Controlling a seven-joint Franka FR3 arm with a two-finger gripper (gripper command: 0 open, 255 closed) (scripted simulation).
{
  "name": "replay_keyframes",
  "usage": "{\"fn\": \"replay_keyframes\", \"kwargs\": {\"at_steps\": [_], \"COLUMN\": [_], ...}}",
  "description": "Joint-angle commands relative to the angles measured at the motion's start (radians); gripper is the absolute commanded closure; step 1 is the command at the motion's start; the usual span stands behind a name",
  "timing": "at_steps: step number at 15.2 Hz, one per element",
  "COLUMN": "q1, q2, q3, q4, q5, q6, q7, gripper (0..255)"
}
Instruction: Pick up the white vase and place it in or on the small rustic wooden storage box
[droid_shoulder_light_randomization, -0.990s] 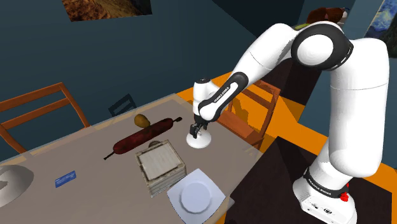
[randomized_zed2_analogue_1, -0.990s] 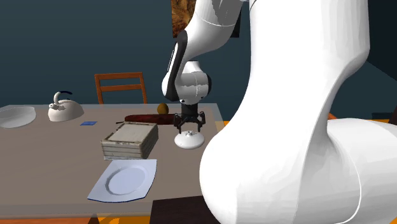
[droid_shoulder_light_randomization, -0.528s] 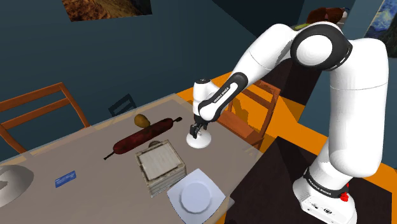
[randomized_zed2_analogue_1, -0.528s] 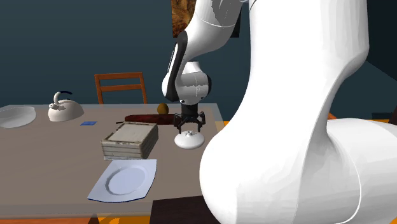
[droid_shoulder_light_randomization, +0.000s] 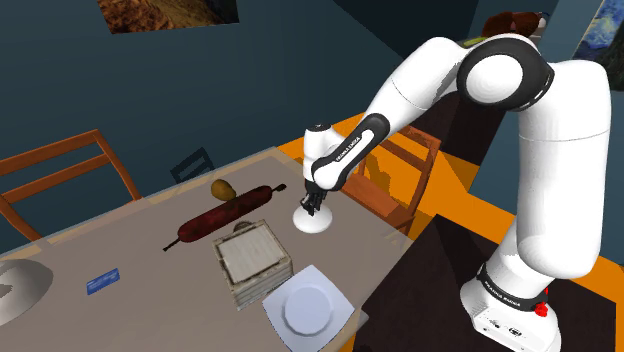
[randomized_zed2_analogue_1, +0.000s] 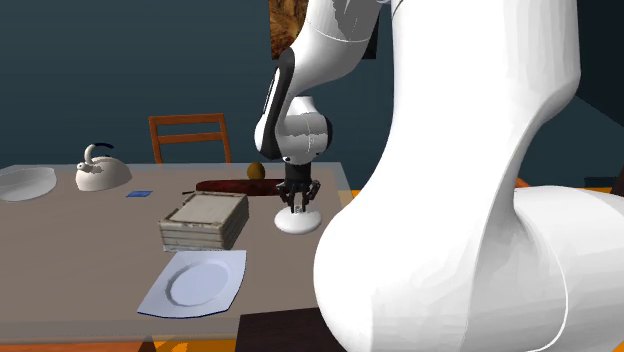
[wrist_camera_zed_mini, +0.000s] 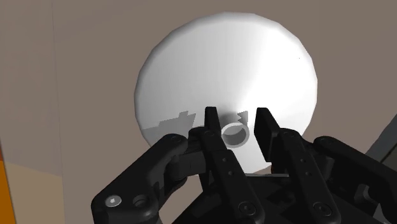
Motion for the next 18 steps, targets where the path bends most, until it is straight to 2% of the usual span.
{"fn": "replay_keyframes", "kwargs": {"at_steps": [1, 18], "q1": [0.0, -0.016], "q2": [0.001, -0.164], "q3": [0.0, 0.023], "q4": [-0.001, 0.018], "q5": [0.0, 0.042], "q6": [0.0, -0.182], "q7": [0.0, -0.028], "gripper": [255, 255]}}
